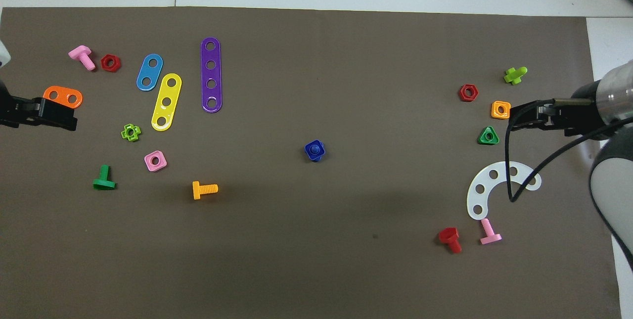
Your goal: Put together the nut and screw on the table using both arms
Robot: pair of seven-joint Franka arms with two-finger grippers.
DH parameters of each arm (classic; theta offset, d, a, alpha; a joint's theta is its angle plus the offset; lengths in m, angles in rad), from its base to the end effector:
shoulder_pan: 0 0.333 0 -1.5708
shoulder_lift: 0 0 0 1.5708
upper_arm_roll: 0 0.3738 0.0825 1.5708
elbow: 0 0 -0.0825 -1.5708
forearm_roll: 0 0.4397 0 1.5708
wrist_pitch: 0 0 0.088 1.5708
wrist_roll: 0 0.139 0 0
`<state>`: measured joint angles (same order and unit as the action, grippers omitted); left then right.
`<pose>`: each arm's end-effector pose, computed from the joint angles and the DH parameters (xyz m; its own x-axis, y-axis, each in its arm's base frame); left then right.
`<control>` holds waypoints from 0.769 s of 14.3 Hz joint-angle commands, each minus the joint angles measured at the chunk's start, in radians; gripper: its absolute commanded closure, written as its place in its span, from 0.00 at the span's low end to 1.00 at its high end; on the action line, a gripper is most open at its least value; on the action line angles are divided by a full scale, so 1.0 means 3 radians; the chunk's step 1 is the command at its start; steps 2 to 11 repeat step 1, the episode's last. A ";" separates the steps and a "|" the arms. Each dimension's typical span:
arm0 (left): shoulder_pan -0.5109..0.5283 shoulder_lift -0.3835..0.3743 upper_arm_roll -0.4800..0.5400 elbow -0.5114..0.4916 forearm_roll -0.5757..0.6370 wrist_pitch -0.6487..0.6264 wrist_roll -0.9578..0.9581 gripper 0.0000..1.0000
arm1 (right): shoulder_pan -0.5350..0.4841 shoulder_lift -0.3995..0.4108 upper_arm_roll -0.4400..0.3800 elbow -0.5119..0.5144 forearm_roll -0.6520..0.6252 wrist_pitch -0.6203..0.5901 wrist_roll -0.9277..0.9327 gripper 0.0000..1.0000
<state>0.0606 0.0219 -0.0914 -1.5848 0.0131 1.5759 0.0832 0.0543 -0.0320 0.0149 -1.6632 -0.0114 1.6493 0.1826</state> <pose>0.6165 -0.0166 0.6300 0.9930 -0.1138 -0.0315 -0.1142 -0.9934 -0.0085 0.6035 0.0405 0.6277 0.9935 -0.1123 0.0199 -0.1125 -0.9936 0.0084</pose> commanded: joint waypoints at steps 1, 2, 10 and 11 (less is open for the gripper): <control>0.0038 -0.0083 -0.0012 -0.0051 -0.0059 -0.0037 -0.0001 0.00 | -0.0043 -0.0047 0.0012 -0.0024 0.0048 -0.0042 -0.0128 0.00; 0.0038 -0.0083 -0.0012 -0.0051 -0.0059 -0.0037 -0.0001 0.00 | -0.0043 -0.0047 0.0012 -0.0024 0.0048 -0.0042 -0.0128 0.00; 0.0038 -0.0083 -0.0012 -0.0051 -0.0059 -0.0037 -0.0001 0.00 | -0.0043 -0.0047 0.0012 -0.0024 0.0048 -0.0042 -0.0128 0.00; 0.0038 -0.0083 -0.0012 -0.0051 -0.0059 -0.0037 -0.0001 0.00 | -0.0043 -0.0047 0.0012 -0.0024 0.0048 -0.0042 -0.0128 0.00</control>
